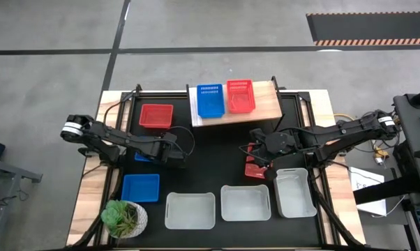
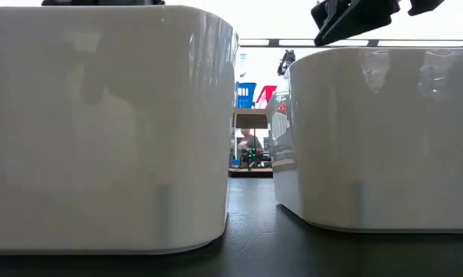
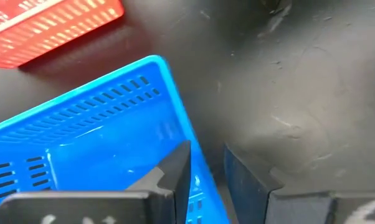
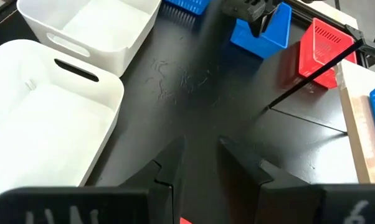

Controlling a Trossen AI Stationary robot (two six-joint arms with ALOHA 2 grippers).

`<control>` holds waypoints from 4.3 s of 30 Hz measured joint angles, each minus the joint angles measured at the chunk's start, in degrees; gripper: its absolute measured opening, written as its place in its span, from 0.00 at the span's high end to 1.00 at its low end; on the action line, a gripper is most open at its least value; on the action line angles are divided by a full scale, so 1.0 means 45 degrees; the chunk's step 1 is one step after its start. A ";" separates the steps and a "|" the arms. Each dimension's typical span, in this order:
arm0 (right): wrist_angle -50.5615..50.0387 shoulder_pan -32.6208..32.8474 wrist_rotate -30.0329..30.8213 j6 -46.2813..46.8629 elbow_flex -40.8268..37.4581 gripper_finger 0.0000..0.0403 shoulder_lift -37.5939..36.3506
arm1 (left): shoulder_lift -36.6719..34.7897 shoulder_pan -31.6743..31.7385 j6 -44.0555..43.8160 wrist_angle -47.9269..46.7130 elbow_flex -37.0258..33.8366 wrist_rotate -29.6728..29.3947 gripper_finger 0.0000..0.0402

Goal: Stack baskets on shelf by color
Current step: Stack the top blue basket on the blue basket on the shelf

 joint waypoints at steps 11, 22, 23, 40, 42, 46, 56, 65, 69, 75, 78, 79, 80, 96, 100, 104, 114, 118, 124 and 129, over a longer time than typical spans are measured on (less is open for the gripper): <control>-0.0053 0.0000 -0.0004 -0.0005 -0.0021 0.80 0.0000 | 0.0589 0.0010 0.0003 0.0322 -0.0104 0.0000 0.80; -0.0083 0.0000 -0.0009 -0.0033 -0.0026 0.80 0.0000 | 0.0715 -0.0272 0.1426 0.2702 -0.0089 0.0596 0.80; -0.0080 0.0000 -0.0009 -0.0022 -0.0026 0.80 0.0000 | 0.0702 -0.0307 0.1749 0.3182 -0.0089 0.0605 0.80; 0.0885 0.0000 -0.0019 0.0081 -0.0077 0.80 0.0605 | -0.0867 -0.2220 0.4746 0.4709 -0.0074 -0.0487 0.80; 0.1317 0.0000 -0.0014 -0.0225 -0.0079 0.80 0.0866 | -0.1108 -0.2779 0.6550 0.5145 -0.0132 -0.1297 0.80; 0.2153 0.0000 0.0074 -0.0306 0.0017 0.80 0.1365 | -0.1514 -0.3570 0.9607 0.6090 -0.0201 -0.3004 0.80; 0.2220 -0.0005 0.1344 -0.0459 0.2520 0.69 0.3825 | -0.3212 -0.3610 1.5593 0.9337 -0.1363 -0.3927 0.80; 0.1466 -0.0179 0.1184 -0.2582 0.5779 0.60 0.7372 | -0.6315 -0.3517 1.7393 1.2203 -0.4476 -0.6800 0.80; 0.1418 -0.0738 0.0023 -0.3275 0.7044 0.57 0.8854 | -0.7352 -0.3519 1.7709 1.3824 -0.5899 -0.6769 0.80; 0.1507 -0.1451 -0.0652 -0.3869 0.8719 0.54 1.0785 | -0.8378 -0.3521 1.7796 1.4699 -0.6796 -0.6766 0.80; 0.1432 -0.1602 -0.0683 -0.4012 0.9360 0.54 1.1667 | -0.8573 -0.3521 1.7791 1.4682 -0.6831 -0.6762 0.80; 0.1437 -0.1638 -0.0689 -0.4051 0.9571 0.55 1.1984 | -0.8608 -0.3521 1.7792 1.4644 -0.6831 -0.6766 0.80; 0.1364 -0.1684 -0.0689 -0.4163 0.9772 0.55 1.2252 | -0.8603 -0.3521 1.7788 1.4686 -0.6810 -0.6766 0.80; 0.0725 -0.2098 -0.0359 -0.5396 1.1099 0.57 1.4328 | -0.8175 -0.3517 1.7713 1.4792 -0.6806 -0.6761 0.80; 0.0615 -0.2098 -0.0373 -0.5560 1.1092 0.59 1.4328 | -0.8166 -0.3517 1.7792 1.4922 -0.6806 -0.6761 0.80; 0.0725 -0.2118 -0.0827 -0.6248 1.1092 0.64 1.4414 | -0.8261 -0.3517 1.7796 1.5051 -0.6795 -0.6761 0.80; -0.0082 -0.1993 -0.1121 -0.6495 1.1065 0.92 1.4455 | -0.8223 -0.3517 1.7762 1.5354 -0.6769 -0.6756 0.80; -0.0961 -0.1772 -0.1019 -0.6566 1.1285 0.97 1.4364 | -0.8242 -0.3517 1.7783 1.5378 -0.6772 -0.6756 0.80; -0.2775 -0.1429 -0.1005 -0.6082 1.1678 0.98 1.3544 | -0.8238 -0.3517 1.7776 1.5417 -0.6772 -0.6761 0.80; -0.4010 -0.1119 -0.0912 -0.5488 1.1729 0.98 1.2118 | -0.8267 -0.3517 1.7796 1.5496 -0.6777 -0.6761 0.80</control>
